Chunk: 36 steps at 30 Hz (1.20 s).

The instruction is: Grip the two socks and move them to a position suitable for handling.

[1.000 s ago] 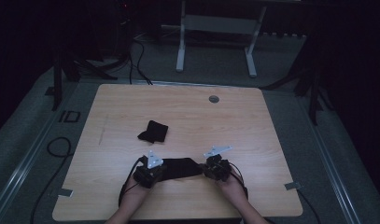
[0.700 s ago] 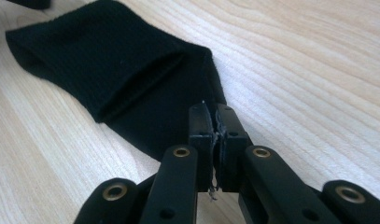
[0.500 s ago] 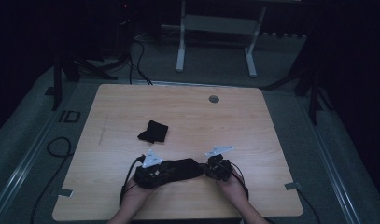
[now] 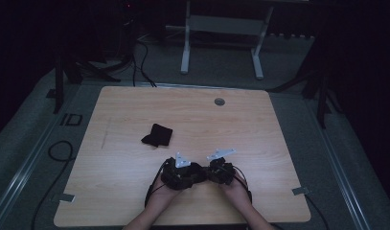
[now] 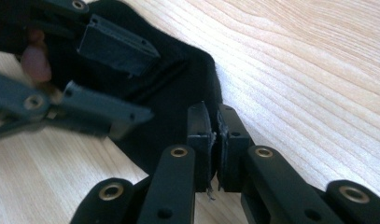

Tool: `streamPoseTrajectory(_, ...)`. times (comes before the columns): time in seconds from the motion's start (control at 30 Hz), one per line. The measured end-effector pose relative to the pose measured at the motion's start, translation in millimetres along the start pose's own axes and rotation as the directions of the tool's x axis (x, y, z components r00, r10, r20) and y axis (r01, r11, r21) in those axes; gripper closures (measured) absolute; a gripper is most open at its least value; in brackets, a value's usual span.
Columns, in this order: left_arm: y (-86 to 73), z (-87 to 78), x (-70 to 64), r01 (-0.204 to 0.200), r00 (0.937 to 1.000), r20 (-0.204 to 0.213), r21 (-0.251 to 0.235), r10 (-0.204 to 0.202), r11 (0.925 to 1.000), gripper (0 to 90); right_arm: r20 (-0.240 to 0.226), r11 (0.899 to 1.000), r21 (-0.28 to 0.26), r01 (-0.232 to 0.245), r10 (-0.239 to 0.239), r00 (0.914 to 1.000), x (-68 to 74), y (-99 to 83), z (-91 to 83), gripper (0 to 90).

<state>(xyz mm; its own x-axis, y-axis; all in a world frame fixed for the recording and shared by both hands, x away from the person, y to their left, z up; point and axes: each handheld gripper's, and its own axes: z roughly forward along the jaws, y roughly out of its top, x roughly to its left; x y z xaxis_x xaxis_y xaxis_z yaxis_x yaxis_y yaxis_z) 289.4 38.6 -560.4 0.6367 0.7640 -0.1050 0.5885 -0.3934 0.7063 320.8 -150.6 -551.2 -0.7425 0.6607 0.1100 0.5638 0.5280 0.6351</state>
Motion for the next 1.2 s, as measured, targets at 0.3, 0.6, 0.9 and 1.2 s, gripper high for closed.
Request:
streamPoseTrajectory(0.3, -4.0, -11.4, 6.8, -0.002, 0.9996, -0.028, -0.053, 0.000, 0.9986, 88.5, -0.010, 1.000, 0.000, 0.010, -0.010, 0.9999, 1.4, -0.3, -2.8, 86.0)
streamPoseTrajectory(0.6, -6.0, -60.8, 31.1, 0.099, 0.9944, 0.049, -0.133, -0.094, 0.9862, 88.8, -0.006, 0.999, -0.031, -0.014, 0.014, 0.9999, -6.3, -4.4, -21.2, 86.0)
streamPoseTrajectory(0.9, -22.4, -87.0, 49.7, 0.174, 0.9815, 0.105, -0.146, -0.160, 0.9738, 88.8, 0.011, 0.997, -0.063, -0.047, 0.048, 0.9988, -18.8, -17.7, -51.0, 86.0)
streamPoseTrajectory(1.2, -38.3, -78.8, 58.0, 0.201, 0.9754, 0.114, -0.109, -0.189, 0.9734, 88.6, 0.049, 0.988, -0.094, -0.120, 0.125, 0.9910, -44.9, -34.4, -73.1, 86.0)
